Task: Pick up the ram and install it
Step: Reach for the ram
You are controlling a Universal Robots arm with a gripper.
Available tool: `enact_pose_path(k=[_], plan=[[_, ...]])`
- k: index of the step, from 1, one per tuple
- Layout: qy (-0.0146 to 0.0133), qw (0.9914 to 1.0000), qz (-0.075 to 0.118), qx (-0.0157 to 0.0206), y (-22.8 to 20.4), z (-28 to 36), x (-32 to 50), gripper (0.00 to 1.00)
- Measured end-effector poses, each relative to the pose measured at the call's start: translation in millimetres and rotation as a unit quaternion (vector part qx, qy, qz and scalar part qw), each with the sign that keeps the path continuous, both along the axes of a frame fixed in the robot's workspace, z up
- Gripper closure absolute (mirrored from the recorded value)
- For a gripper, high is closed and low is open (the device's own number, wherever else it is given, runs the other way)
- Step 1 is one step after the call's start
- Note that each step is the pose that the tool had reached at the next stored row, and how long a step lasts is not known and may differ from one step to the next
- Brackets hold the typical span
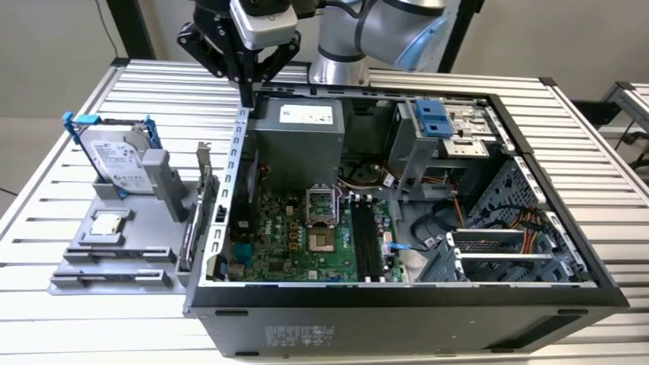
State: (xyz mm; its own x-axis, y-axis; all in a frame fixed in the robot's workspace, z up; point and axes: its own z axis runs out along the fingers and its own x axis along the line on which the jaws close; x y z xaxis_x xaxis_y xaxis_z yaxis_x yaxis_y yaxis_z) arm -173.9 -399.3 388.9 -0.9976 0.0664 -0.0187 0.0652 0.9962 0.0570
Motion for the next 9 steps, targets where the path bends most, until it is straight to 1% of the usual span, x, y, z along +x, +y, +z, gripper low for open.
enact_pose_path(k=[4, 9], plan=[[0.0000, 1.00000, 0.000, 0.0000, 0.0, 0.0, -4.5, 1.00], [0.0000, 1.00000, 0.000, 0.0000, 0.0, 0.0, -13.5, 1.00]])
